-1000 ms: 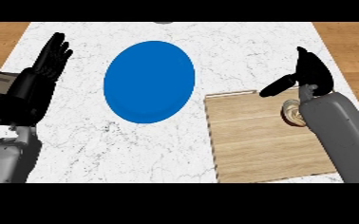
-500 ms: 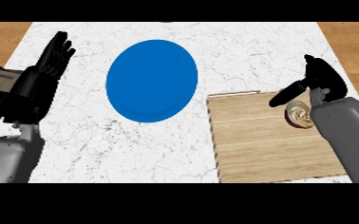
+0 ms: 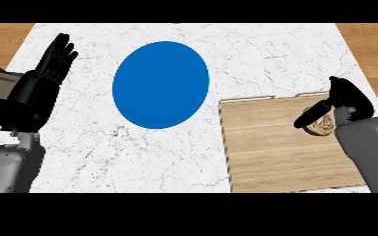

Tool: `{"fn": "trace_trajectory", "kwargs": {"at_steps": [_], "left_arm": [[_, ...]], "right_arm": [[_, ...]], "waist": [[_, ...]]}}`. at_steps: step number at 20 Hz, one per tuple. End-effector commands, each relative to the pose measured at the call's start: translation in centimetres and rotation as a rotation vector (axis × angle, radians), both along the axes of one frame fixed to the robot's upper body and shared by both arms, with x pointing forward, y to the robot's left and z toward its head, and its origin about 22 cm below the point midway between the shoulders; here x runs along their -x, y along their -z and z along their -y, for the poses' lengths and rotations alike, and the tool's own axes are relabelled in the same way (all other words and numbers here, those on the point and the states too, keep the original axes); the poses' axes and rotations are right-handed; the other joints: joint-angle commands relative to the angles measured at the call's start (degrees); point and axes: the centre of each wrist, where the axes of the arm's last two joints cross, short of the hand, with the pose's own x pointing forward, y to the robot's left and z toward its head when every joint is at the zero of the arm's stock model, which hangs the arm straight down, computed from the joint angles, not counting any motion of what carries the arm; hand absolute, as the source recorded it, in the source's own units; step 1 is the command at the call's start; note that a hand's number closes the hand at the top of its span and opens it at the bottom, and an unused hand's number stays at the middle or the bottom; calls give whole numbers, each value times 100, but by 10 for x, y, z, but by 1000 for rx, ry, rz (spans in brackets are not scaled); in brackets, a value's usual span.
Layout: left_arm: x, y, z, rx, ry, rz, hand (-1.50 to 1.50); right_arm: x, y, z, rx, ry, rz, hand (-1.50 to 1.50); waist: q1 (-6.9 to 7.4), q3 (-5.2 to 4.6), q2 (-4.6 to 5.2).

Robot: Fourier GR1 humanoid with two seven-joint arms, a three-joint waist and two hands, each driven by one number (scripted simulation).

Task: Pick the cupcake from the tray and place it in the plate

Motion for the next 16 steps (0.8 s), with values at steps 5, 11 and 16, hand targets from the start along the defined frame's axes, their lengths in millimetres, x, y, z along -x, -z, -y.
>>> {"fn": "trace_trajectory", "kwargs": {"at_steps": [5, 11, 16], "left_arm": [[-15, -17, 25, 2, 3, 13, 0], [-10, 3, -12, -14, -1, -1, 0], [5, 8, 16, 6, 15, -13, 0]], "right_arm": [[-3, 15, -18, -5, 118, -128, -150], [10, 45, -3, -37, 120, -172, -150], [19, 69, 6, 37, 138, -236, -150]], "waist": [[28, 5, 18], [45, 3, 19], [67, 5, 9]]}}
